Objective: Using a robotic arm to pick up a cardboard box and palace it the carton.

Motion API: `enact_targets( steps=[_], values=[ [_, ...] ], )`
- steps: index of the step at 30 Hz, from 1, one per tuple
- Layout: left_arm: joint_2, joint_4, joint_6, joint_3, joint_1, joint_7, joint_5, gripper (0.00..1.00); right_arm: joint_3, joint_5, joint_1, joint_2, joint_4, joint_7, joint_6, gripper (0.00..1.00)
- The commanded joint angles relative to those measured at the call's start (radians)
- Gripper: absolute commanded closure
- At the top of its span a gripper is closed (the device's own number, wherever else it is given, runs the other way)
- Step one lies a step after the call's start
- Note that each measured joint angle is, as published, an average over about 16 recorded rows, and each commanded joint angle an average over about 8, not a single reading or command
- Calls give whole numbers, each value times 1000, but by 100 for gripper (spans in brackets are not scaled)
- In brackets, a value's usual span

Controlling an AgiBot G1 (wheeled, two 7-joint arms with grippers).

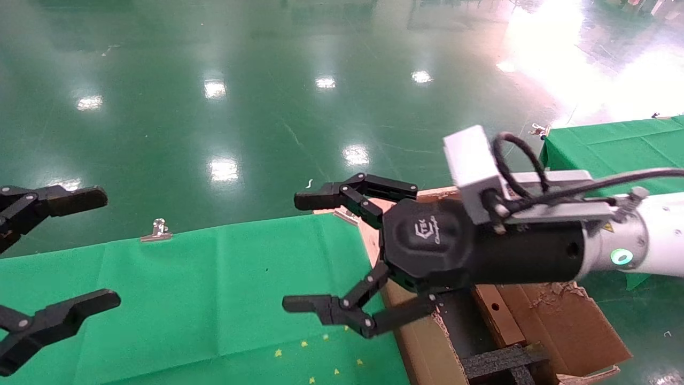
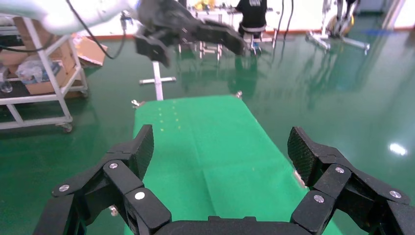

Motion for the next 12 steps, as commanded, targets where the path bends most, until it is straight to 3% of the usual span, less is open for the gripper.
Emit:
enact_targets(
  steps=[1,12],
  values=[
    [0,0,0,0,0,0,0,0,35,9,-25,-3,13,-17,-13,0],
    [0,0,0,0,0,0,0,0,94,26,-67,-8,34,-40,-38,0]
  ],
)
